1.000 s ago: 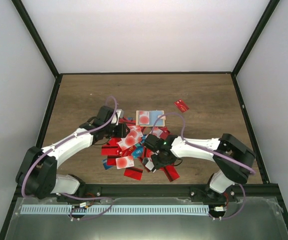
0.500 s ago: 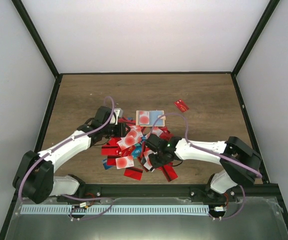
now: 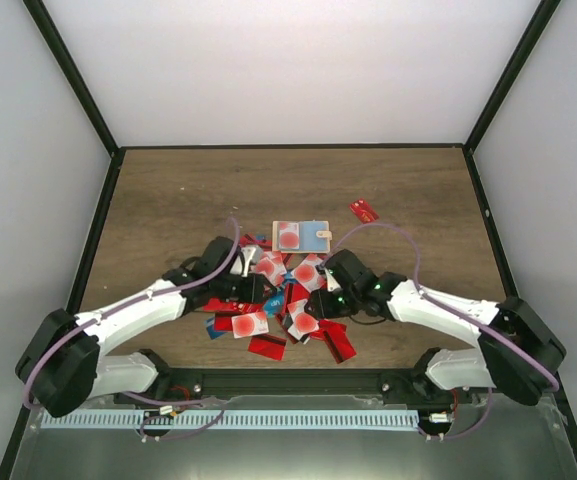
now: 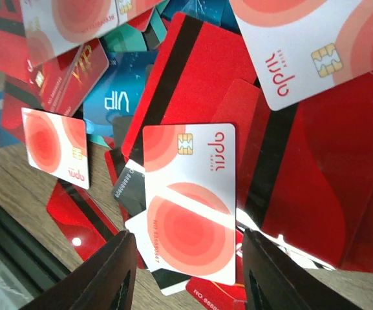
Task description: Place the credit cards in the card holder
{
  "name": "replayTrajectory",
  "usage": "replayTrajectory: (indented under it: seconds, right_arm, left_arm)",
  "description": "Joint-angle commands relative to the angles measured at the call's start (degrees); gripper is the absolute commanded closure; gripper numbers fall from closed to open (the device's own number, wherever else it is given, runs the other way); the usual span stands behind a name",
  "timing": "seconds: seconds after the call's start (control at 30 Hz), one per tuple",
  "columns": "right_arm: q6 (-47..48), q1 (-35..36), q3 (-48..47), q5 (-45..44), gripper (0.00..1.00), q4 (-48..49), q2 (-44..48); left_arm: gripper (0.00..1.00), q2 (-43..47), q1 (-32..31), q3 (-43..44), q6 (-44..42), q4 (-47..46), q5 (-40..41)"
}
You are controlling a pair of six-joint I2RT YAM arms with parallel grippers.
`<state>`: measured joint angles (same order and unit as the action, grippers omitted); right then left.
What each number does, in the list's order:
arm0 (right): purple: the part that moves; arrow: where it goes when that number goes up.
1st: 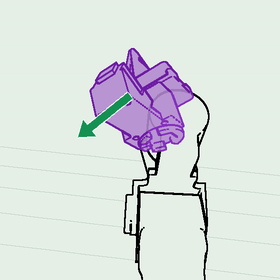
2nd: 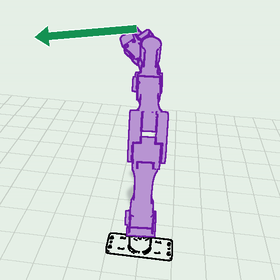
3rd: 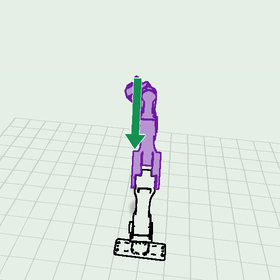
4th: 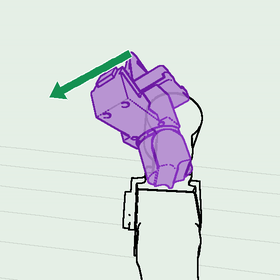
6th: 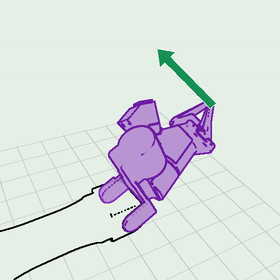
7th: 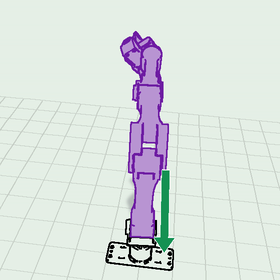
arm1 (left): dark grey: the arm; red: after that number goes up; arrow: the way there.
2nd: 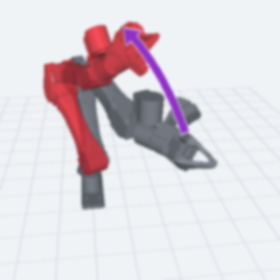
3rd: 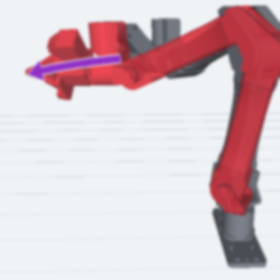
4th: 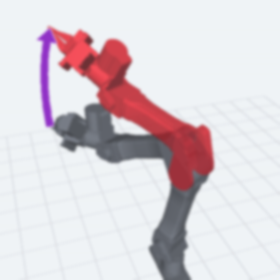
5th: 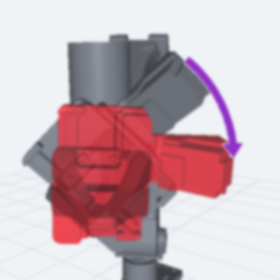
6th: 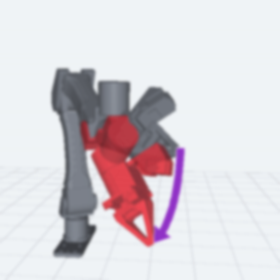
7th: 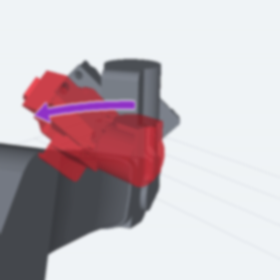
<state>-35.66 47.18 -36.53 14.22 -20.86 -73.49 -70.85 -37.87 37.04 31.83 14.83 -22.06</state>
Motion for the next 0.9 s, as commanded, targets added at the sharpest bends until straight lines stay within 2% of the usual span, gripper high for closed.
replayTrajectory:
  seconds: [0.0, 0.2, 0.47, 0.7, 0.87]
  right_arm:
    - [1.0, -3.1, 2.6, 8.9, 0.53, 6.0, -0.1]
    - [0.0, -4.1, 6.8, 12.3, 0.55, 11.6, -3.4]
    - [-0.4, -5.2, 9.6, 12.8, 0.61, 14.5, -4.3]
    - [-0.3, -5.5, 10.9, 13.6, 0.65, 16.0, -5.4]
    - [-0.5, -5.6, 11.5, 14.8, 0.68, 18.0, -7.0]
  left_arm:
    - [0.57, 0.5, -3.2, -3.3, 4.8, -3.4, -3.0]
    - [0.57, -5.1, -5.5, -4.6, 7.8, -8.3, -6.6]
    - [0.57, -11.1, -8.6, -10.7, 20.2, -26.4, -10.6]
    - [0.57, -14.5, -9.9, -12.7, 24.2, -33.8, -9.7]
    - [0.59, -14.1, -10.5, -12.6, 25.5, -32.9, -7.5]
